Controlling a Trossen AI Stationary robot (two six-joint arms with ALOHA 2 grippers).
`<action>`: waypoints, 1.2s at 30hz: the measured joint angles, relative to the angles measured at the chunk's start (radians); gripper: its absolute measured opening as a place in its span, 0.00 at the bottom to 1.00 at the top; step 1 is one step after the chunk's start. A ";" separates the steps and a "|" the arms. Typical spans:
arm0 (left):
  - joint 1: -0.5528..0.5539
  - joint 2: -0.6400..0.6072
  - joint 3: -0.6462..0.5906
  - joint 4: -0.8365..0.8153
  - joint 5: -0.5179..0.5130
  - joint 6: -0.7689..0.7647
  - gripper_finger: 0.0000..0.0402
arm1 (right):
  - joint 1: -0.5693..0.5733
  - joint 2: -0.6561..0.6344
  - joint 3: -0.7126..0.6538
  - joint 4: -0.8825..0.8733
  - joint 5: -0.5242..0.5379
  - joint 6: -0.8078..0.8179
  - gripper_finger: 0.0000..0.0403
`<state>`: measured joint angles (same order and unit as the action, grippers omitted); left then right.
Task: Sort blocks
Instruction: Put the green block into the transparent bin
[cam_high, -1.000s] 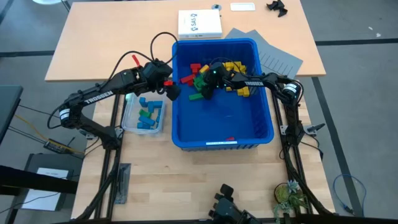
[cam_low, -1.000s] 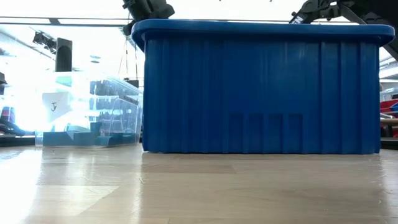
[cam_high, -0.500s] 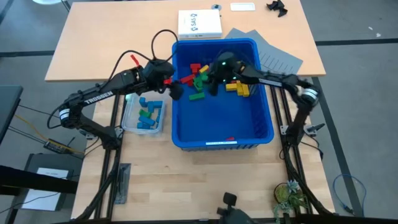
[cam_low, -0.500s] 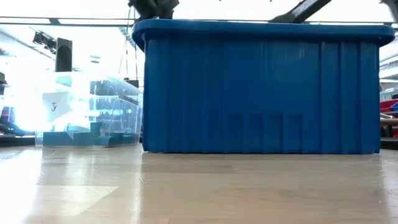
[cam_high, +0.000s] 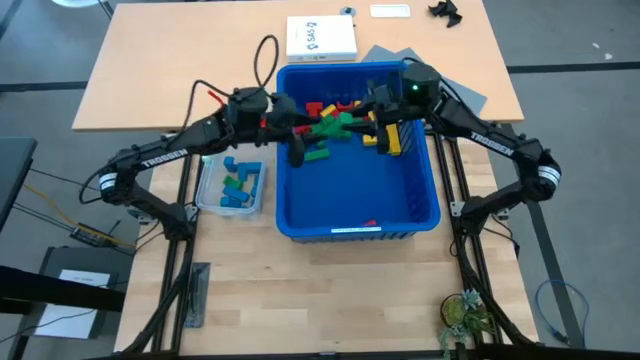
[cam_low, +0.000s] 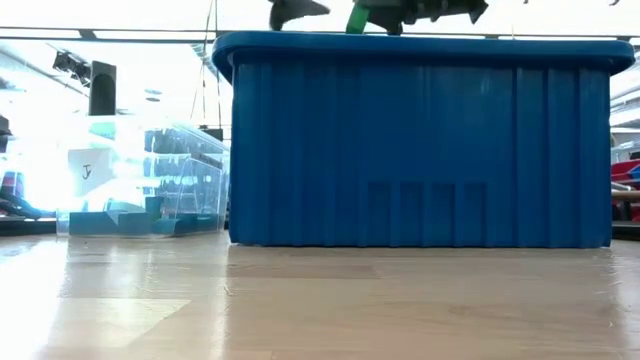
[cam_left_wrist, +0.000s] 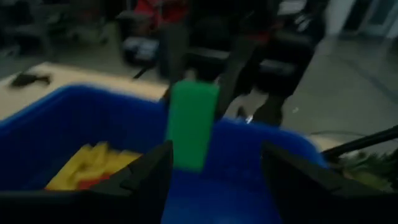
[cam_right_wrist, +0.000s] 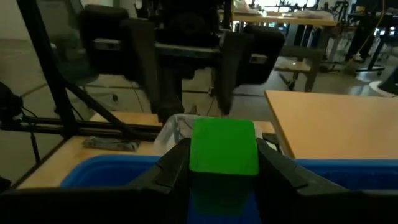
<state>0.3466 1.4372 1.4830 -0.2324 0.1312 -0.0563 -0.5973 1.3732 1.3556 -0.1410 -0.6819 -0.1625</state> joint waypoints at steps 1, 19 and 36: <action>-0.009 0.012 0.000 0.037 0.006 0.000 0.62 | 0.008 -0.003 0.000 0.002 -0.001 0.004 0.32; -0.039 0.115 0.000 0.127 -0.004 0.082 0.50 | 0.074 -0.002 0.000 0.051 -0.013 0.028 0.32; -0.032 -0.033 0.000 -0.225 -0.319 0.072 0.35 | 0.038 -0.065 -0.002 0.003 0.121 0.055 0.84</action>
<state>0.3149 1.4040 1.4826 -0.4577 -0.1876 0.0155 -0.5595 1.3082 1.3540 -0.1375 -0.5608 -0.1078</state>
